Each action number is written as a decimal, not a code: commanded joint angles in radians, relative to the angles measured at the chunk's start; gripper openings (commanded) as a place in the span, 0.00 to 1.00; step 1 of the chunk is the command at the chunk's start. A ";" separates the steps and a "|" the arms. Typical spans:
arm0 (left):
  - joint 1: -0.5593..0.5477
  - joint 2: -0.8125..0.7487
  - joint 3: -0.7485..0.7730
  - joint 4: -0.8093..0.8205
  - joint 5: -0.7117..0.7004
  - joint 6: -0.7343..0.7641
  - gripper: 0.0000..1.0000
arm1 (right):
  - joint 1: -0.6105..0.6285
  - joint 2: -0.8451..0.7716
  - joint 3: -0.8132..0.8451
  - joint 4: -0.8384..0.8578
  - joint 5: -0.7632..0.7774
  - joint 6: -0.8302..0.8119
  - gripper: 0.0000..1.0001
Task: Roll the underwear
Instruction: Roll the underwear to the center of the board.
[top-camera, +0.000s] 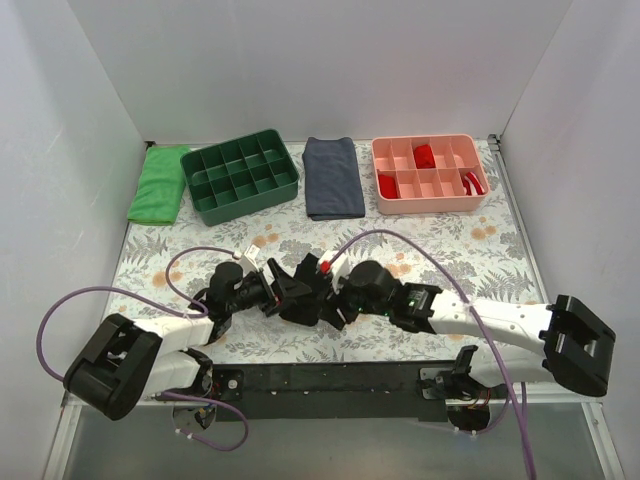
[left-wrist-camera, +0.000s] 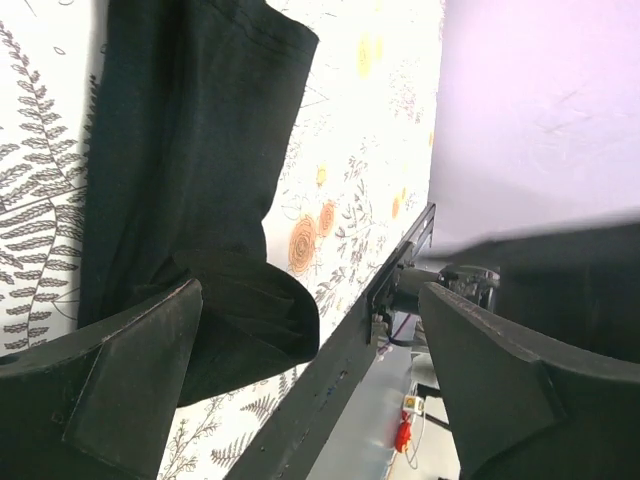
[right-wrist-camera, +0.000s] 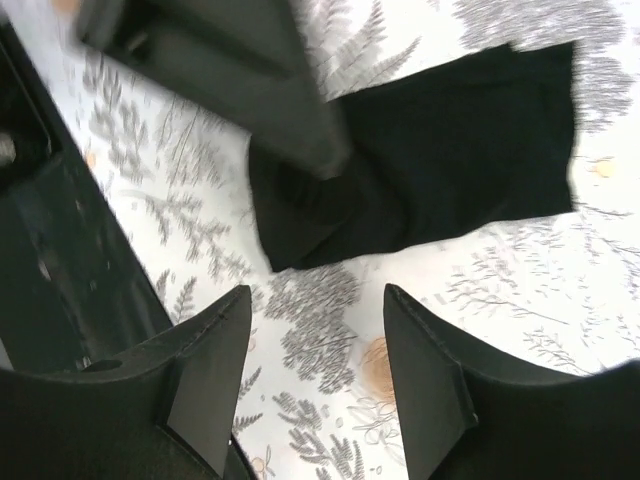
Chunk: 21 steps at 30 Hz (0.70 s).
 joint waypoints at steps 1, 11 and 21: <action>-0.003 0.045 0.014 -0.172 -0.062 0.018 0.91 | 0.159 0.044 0.075 -0.057 0.199 -0.138 0.63; -0.003 0.062 0.045 -0.251 -0.080 0.017 0.92 | 0.339 0.179 0.129 -0.091 0.435 -0.264 0.65; -0.003 0.106 0.077 -0.298 -0.077 0.023 0.92 | 0.400 0.298 0.219 -0.068 0.503 -0.385 0.65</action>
